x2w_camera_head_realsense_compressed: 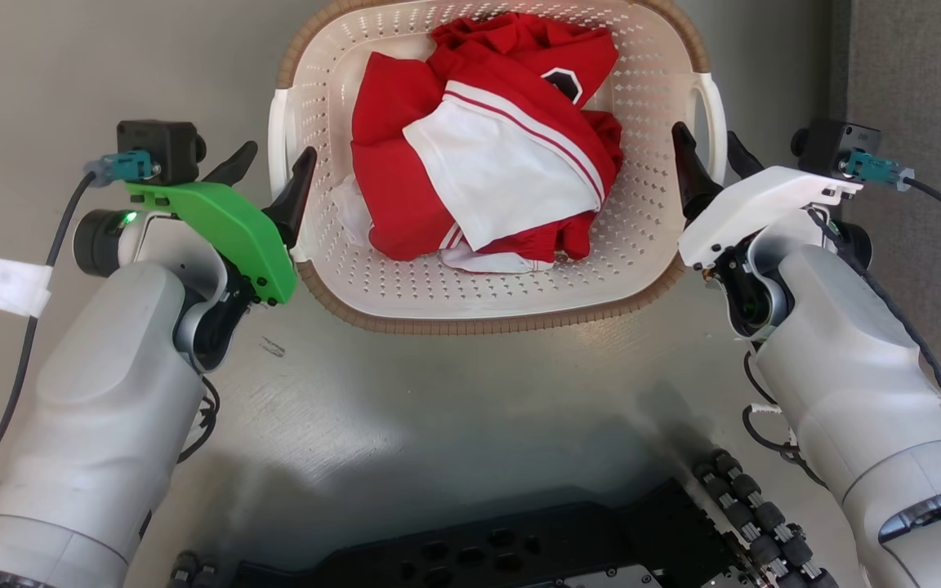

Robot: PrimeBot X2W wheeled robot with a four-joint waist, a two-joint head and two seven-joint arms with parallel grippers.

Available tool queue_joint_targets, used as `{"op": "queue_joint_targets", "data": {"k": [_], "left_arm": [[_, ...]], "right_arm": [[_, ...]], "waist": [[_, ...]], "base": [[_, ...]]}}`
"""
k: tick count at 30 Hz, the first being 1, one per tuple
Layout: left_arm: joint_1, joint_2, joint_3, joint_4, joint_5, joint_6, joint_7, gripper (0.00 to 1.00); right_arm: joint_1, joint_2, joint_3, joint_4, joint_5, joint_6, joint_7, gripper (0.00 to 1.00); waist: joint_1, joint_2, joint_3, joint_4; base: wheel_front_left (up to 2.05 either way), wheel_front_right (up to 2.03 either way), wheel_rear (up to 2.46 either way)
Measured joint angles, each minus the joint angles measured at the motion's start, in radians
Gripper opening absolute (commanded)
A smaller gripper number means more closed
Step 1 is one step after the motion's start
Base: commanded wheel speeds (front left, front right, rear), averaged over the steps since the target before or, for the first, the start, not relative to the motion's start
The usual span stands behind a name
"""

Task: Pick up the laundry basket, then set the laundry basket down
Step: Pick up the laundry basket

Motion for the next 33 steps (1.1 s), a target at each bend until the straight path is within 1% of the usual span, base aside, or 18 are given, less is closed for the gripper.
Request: {"op": "queue_joint_targets", "data": {"k": [6,14,15,16,17,18,19,20,21,29,33], "left_arm": [[-0.028,-0.002,-0.028,0.023,-0.005,-0.007,0.006,1.0],[-0.051,-0.016,-0.057,0.061,-0.027,-0.007,0.011,1.0],[-0.053,-0.017,-0.059,0.066,-0.027,-0.007,0.011,0.95],[-0.055,-0.018,-0.061,0.071,-0.03,-0.007,0.011,0.95],[-0.057,-0.019,-0.063,0.075,-0.036,-0.007,0.011,0.76],[-0.059,-0.019,-0.066,0.077,-0.043,-0.007,0.011,0.45],[-0.061,-0.02,-0.069,0.08,-0.05,-0.007,0.011,0.31],[-0.062,-0.02,-0.072,0.082,-0.053,-0.007,0.011,0.12],[-0.064,-0.02,-0.075,0.083,-0.054,-0.007,0.011,0.0],[-0.074,-0.024,-0.109,0.115,-0.068,0.002,0.002,0.0],[-0.074,-0.025,-0.125,0.131,-0.084,0.002,-0.008,0.0]], "right_arm": [[-0.028,-0.001,0.027,0.029,0.033,0.001,0.004,1.0],[-0.082,-0.002,0.071,0.06,0.044,0.002,0.012,1.0],[-0.084,-0.002,0.074,0.064,0.044,0.002,0.012,0.95],[-0.085,-0.002,0.077,0.069,0.045,0.003,0.012,0.95],[-0.085,-0.002,0.08,0.075,0.05,0.005,0.012,0.73],[-0.086,-0.002,0.082,0.079,0.054,0.007,0.012,0.47],[-0.087,-0.002,0.086,0.083,0.055,0.011,0.012,0.34],[-0.088,-0.002,0.09,0.087,0.061,0.011,0.012,0.12],[-0.09,-0.002,0.093,0.09,0.067,0.011,0.012,0.0],[-0.093,0.012,0.131,0.118,0.078,0.028,0.014,0.0],[-0.093,0.014,0.143,0.131,0.078,0.029,0.012,0.0]], "waist": [[0.0,0.0,0.01,0.006],[0.0,0.0,0.015,0.012],[0.0,0.0,0.014,0.012],[0.0,0.0,0.014,0.013],[0.0,0.0,0.014,0.013],[0.0,0.0,0.013,0.014],[0.0,0.0,0.013,0.014],[0.0,0.0,0.013,0.014],[0.0,0.0,0.012,0.015],[0.0,0.0,-0.008,0.016],[0.0,0.0,-0.031,0.017]], "base": [[0.0,0.0,0.0],[0.0,0.0,0.0],[0.0,0.0,0.0],[0.0,0.0,0.0],[0.0,0.0,0.0],[0.0,0.0,0.0],[0.0,0.0,0.0],[0.0,0.0,0.0],[0.0,0.0,0.0],[0.0,0.0,0.0],[0.0,0.0,0.0]]}}
